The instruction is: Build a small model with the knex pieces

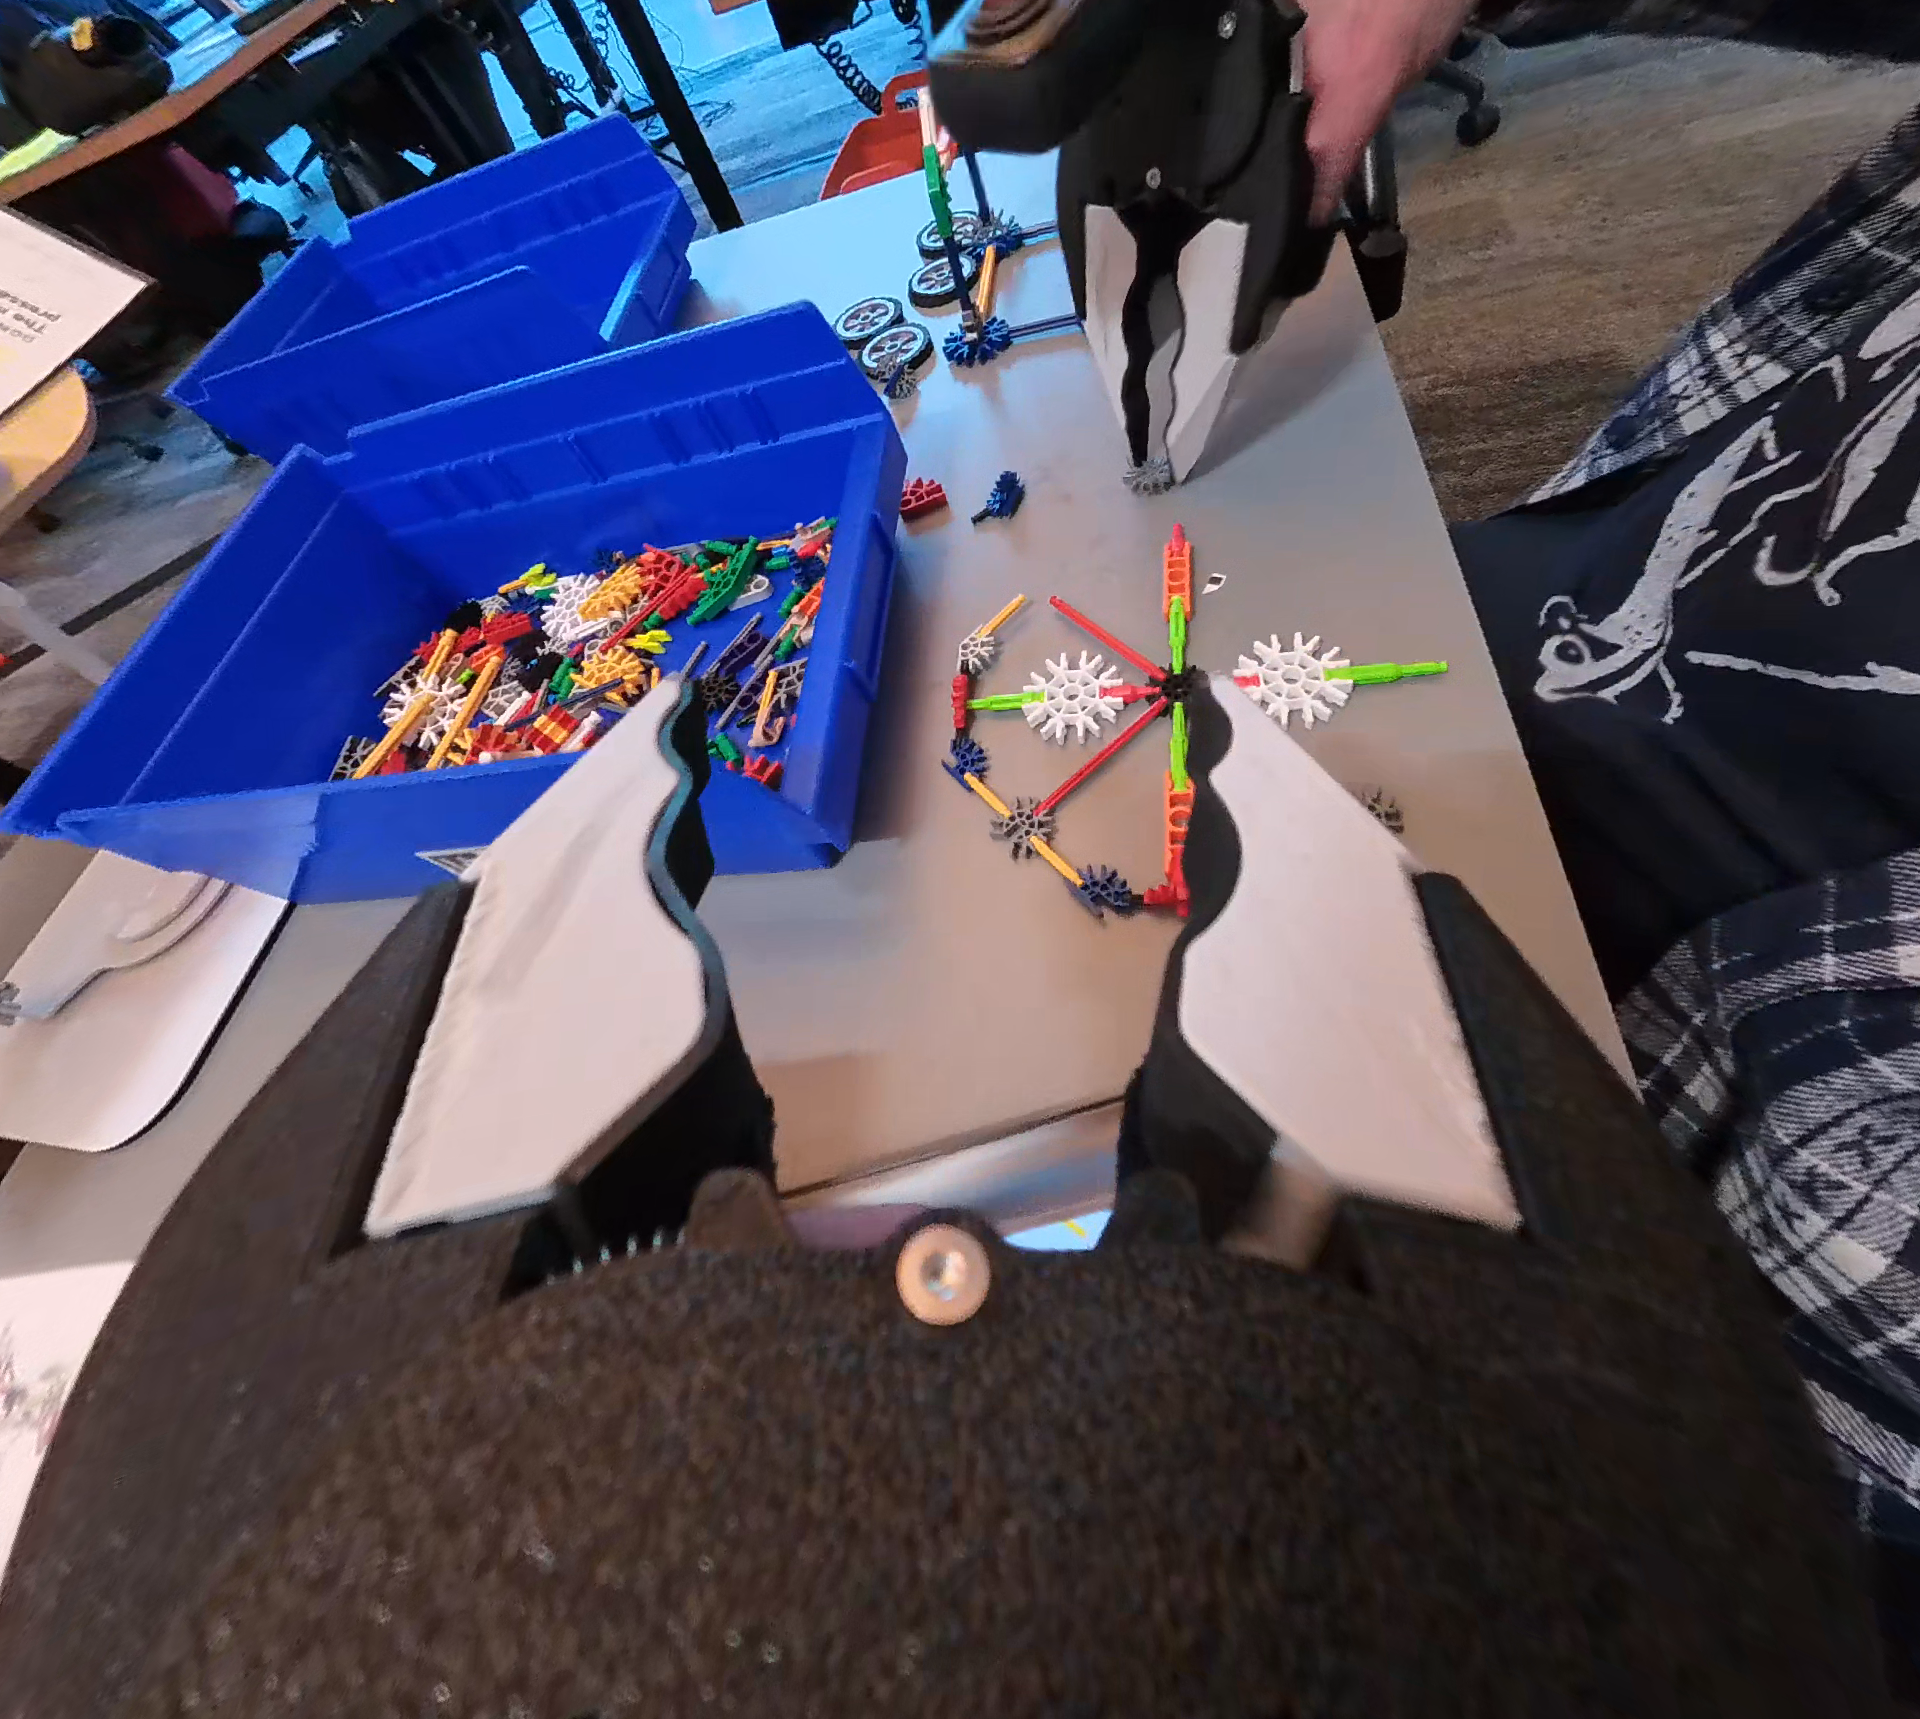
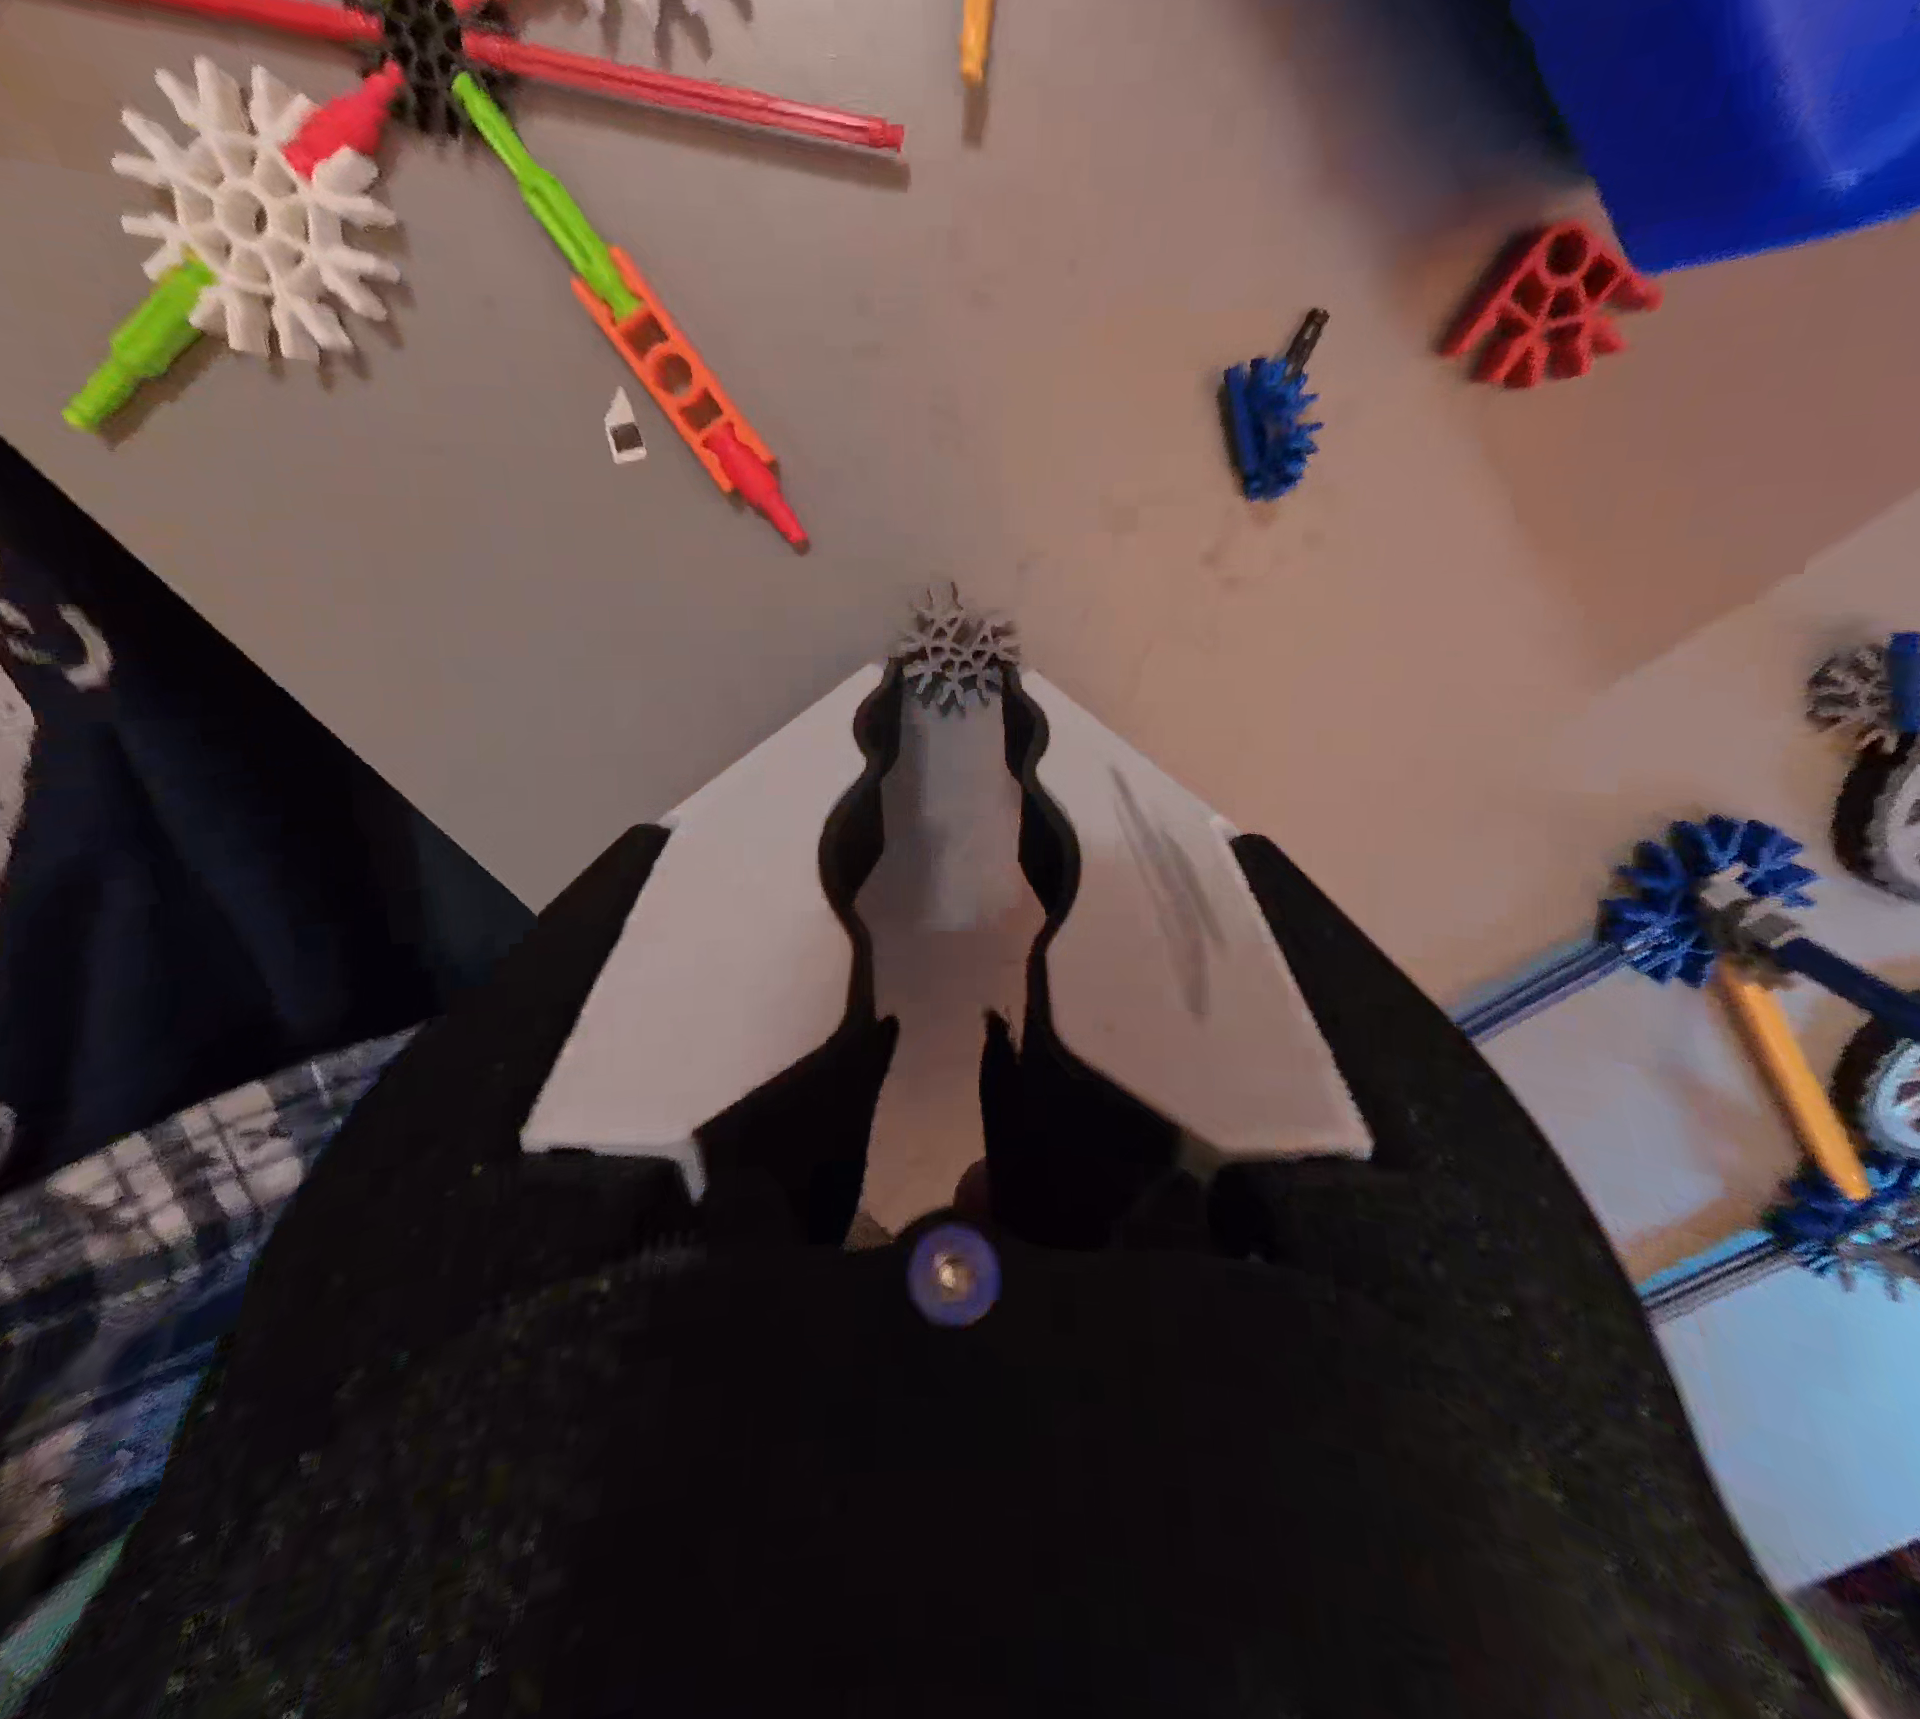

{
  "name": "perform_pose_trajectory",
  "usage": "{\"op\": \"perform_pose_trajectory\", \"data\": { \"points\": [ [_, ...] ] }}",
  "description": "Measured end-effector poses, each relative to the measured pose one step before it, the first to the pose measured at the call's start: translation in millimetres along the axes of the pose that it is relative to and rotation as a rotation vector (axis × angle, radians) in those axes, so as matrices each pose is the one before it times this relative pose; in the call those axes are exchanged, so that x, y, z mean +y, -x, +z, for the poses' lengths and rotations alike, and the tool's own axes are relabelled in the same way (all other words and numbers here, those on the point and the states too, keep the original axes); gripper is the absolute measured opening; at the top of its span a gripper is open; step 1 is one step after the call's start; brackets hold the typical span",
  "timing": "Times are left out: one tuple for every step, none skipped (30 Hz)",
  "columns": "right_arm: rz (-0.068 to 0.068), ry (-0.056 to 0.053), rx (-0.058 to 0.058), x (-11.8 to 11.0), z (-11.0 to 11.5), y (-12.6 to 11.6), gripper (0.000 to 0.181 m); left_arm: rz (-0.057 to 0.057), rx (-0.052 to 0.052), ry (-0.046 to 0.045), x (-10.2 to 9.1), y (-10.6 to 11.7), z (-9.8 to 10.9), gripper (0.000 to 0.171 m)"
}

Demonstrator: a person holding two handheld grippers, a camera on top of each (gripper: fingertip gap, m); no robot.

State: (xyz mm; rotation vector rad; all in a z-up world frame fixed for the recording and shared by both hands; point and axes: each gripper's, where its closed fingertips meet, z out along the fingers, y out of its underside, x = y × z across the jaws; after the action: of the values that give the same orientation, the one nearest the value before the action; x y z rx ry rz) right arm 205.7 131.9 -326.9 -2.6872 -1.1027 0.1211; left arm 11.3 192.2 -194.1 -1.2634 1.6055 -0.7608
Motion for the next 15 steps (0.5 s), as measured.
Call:
{"op": "perform_pose_trajectory", "data": {
  "points": [
    [0.0270, -0.0057, -0.0001, -0.98, 0.15, 0.13, 0.019, 0.0004, 0.0018, 0.00108, -0.71, -0.26, 1.09, 0.091],
    [0.0048, -0.0058, -0.0020, -0.40, -0.33, 1.16, 0.024, 0.0012, 0.0016, 0.00069, -0.73, -0.40, 1.14, 0.091],
    [0.0024, -0.0192, -0.0108, -1.69, -1.03, 2.05, 0.031, 0.0022, 0.0027, 0.00071, -0.65, -0.73, 1.29, 0.091],
    [0.0053, -0.0201, -0.0238, -0.80, -1.75, 3.06, 0.033, 0.0017, 0.0033, 0.00068, -0.54, -0.76, 1.34, 0.091],
    [0.0026, -0.0095, -0.0169, 1.58, -2.20, 1.06, 0.035, 0.0011, 0.0028, 0.00134, -0.28, -0.69, 1.47, 0.091],
    [-0.0068, -0.0041, -0.0008, 2.65, -2.49, -1.69, 0.035, 0.0013, 0.0025, 0.00167, -0.21, -0.54, 1.45, 0.091],
    [-0.0242, -0.0054, 0.0040, 2.10, -2.52, -1.33, 0.036, 0.0009, 0.0044, 0.00090, -0.17, -0.76, 1.46, 0.091],
    [-0.0348, -0.0053, -0.0006, 1.71, -1.61, 0.51, 0.036, 0.0003, 0.0047, 0.00158, 0.06, -0.57, 1.56, 0.091],
    [-0.0354, -0.0062, 0.0030, 0.36, -0.55, 0.36, 0.036, 0.0006, 0.0026, 0.00228, 0.20, 0.04, 1.62, 0.091],
    [-0.0352, -0.0140, 0.0023, -1.48, 0.72, 0.47, 0.034, 0.0003, 0.0022, 0.00163, 0.18, 0.17, 1.57, 0.091],
    [-0.0268, -0.0084, -0.0120, -0.76, 2.34, 1.93, 0.032, -0.0001, 0.0021, 0.00038, -0.08, 0.40, 1.50, 0.091],
    [-0.0111, 0.0026, -0.0040, 0.69, 3.32, -0.26, 0.031, -0.0004, 0.0019, 0.00085, -0.01, 0.40, 1.46, 0.091],
    [0.0020, 0.0062, 0.0136, 1.00, 2.91, -3.61, 0.030, 0.0007, 0.0009, 0.00194, 0.05, 0.33, 1.37, 0.091],
    [0.0136, 0.0006, 0.0102, -0.03, 1.40, -2.39, 0.026, 0.0015, 0.0015, 0.00219, 0.08, 0.01, 1.16, 0.091],
    [0.0135, 0.0014, -0.0141, -0.31, -0.05, 2.79, 0.028, 0.0007, 0.0023, 0.00228, 0.06, -0.35, 0.83, 0.091]
  ]
}}
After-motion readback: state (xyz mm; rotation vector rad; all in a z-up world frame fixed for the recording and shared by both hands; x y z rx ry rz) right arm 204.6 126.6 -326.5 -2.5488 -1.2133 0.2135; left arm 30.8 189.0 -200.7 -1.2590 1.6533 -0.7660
